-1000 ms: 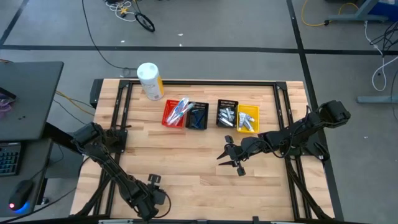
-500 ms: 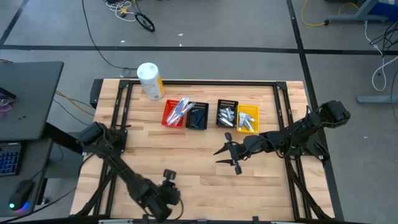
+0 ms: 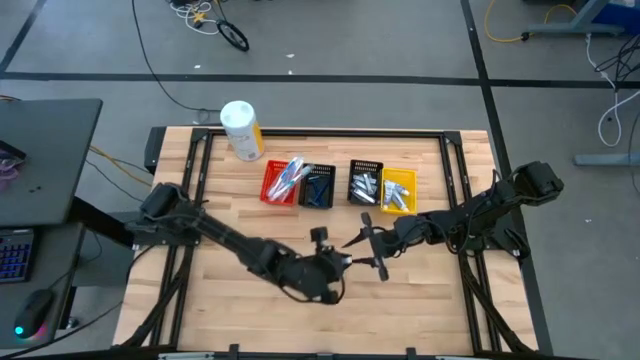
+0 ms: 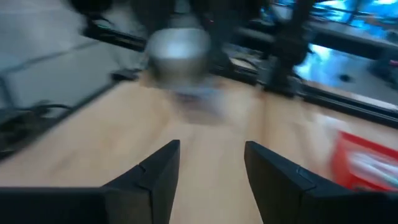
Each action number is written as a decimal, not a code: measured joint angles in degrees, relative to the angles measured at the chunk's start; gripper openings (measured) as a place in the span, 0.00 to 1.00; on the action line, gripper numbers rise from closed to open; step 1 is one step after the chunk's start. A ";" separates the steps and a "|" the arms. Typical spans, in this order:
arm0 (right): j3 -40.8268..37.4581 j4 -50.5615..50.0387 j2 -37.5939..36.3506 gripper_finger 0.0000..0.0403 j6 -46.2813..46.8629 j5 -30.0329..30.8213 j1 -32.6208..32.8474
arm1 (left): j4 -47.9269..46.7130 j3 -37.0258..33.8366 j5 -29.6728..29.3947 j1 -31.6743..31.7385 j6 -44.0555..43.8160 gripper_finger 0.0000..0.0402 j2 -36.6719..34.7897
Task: Pick & Place Travel size toiletries
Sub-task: Put the white toothpaste into the yellow basket
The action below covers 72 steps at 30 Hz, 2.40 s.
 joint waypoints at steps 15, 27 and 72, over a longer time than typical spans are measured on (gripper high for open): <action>0.00 6.11 0.12 0.47 4.50 0.07 -1.09 | 7.67 -0.63 -4.08 3.79 7.06 0.18 -0.02; 0.00 10.48 4.26 0.38 4.38 6.22 -2.01 | 7.03 -0.68 -4.97 6.26 4.70 0.19 -0.02; 0.00 -27.99 1.31 0.21 20.53 59.64 -3.56 | -0.39 -0.66 -0.91 8.49 -0.18 0.34 -0.04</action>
